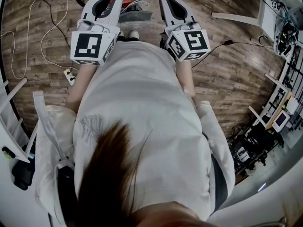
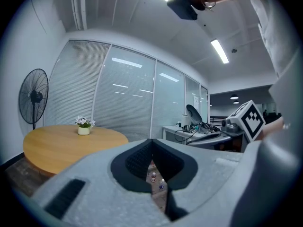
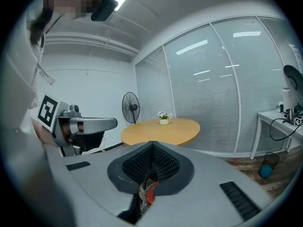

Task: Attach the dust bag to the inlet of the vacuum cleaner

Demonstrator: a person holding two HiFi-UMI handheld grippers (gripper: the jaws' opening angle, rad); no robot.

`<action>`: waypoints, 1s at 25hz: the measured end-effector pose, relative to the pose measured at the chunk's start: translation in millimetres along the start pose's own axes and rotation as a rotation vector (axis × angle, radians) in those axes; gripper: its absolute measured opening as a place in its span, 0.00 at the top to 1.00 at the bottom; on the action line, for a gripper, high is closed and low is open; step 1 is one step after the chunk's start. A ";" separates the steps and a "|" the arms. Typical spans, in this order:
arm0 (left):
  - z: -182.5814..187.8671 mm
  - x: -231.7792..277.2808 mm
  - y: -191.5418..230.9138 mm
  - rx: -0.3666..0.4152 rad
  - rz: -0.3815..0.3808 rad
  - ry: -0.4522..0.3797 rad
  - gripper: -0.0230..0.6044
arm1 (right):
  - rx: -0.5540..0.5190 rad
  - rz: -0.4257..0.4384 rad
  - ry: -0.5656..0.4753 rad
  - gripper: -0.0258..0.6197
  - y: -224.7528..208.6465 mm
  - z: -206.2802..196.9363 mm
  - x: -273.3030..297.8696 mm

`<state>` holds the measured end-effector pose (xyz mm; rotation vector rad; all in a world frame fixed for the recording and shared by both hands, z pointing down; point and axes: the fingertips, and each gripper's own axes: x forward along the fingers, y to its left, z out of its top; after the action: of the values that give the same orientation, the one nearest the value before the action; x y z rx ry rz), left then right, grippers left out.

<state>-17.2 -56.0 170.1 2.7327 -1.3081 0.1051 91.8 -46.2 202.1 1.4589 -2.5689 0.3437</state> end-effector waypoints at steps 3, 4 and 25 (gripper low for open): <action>-0.9 1.0 -1.7 -0.002 -0.002 0.003 0.94 | -0.001 0.000 0.004 0.96 -0.9 -1.8 -0.4; -0.7 1.6 -2.4 -0.003 -0.002 0.002 0.94 | 0.000 0.000 0.005 0.96 -1.4 -2.1 -0.6; -3.0 0.2 2.2 -0.008 0.010 0.007 0.94 | -0.002 0.001 0.014 0.96 -1.4 -6.3 3.0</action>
<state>-18.9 -57.2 173.2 2.7167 -1.3182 0.1099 91.7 -47.6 209.0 1.4493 -2.5579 0.3501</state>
